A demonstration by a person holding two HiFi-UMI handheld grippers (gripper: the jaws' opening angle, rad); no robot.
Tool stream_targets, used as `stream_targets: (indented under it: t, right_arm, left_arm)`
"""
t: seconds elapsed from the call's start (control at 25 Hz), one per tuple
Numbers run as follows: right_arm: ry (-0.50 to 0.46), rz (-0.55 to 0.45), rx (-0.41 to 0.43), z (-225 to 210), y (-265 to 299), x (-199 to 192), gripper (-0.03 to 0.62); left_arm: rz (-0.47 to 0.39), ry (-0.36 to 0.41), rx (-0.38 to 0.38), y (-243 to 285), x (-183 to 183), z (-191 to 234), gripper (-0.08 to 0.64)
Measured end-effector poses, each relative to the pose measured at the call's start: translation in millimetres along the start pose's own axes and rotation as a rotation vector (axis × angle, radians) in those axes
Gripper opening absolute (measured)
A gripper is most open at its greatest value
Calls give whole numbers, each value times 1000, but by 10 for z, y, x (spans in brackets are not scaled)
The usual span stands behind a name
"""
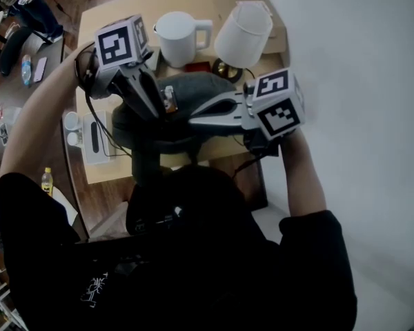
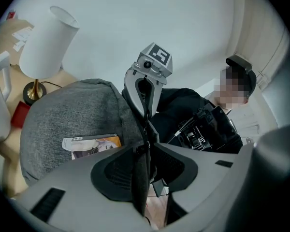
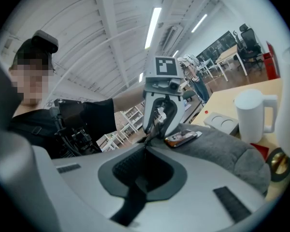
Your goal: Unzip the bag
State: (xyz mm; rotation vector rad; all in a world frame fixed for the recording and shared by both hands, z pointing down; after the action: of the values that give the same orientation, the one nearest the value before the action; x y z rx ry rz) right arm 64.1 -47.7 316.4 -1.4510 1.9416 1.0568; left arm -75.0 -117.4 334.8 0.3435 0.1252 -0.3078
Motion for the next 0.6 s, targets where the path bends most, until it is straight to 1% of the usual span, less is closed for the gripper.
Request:
stream_targets:
  t: [0.04, 0.08, 0.12, 0.24, 0.32, 0.4, 0.48, 0.52, 0.6]
  right_arm:
    - [-1, -3, 2, -1, -2, -4, 11]
    - [-3, -6, 3, -2, -3, -10, 11]
    - [-6, -8, 3, -3, -4, -15, 11]
    - [-9, -11, -2, -8, -7, -18, 11]
    - [-9, -16, -7, -14, -7, -4, 11]
    - [-14, -19, -14, -17, -12, 12, 11]
    - [-26, -23, -26, -13, -12, 21, 11]
    - [-35, -29, -40, -8, -14, 24, 11]
    - [-52, -45, -82, -1, -25, 36, 11]
  left_arm:
    - [3, 6, 8, -3, 4, -8, 117]
    - [3, 16, 16, -7, 7, -20, 38]
    - [5, 29, 23, -10, 8, -43, 21]
    - [21, 68, 55, -13, -3, -152, 7]
    - [20, 79, 106, -31, -12, -217, 6]
    - [-7, 77, 168, -39, -30, -276, 6]
    - [-78, 66, 237, -34, -98, -341, 6]
    - [-136, 59, 277, -30, -152, -378, 6]
    - [-280, 43, 357, -21, -269, -443, 6]
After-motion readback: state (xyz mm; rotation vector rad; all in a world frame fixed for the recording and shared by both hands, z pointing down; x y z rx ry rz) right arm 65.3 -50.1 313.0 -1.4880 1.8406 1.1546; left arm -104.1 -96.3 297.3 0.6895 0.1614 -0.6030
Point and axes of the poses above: the fingertips, and each gripper's own axes: y forward along the fingers, z to its left, x out of its top, the point moved 8 cm from there along -y, backward along the fingers, and after that the axes turned 9 degrees about -y, right-handed, at the moved point
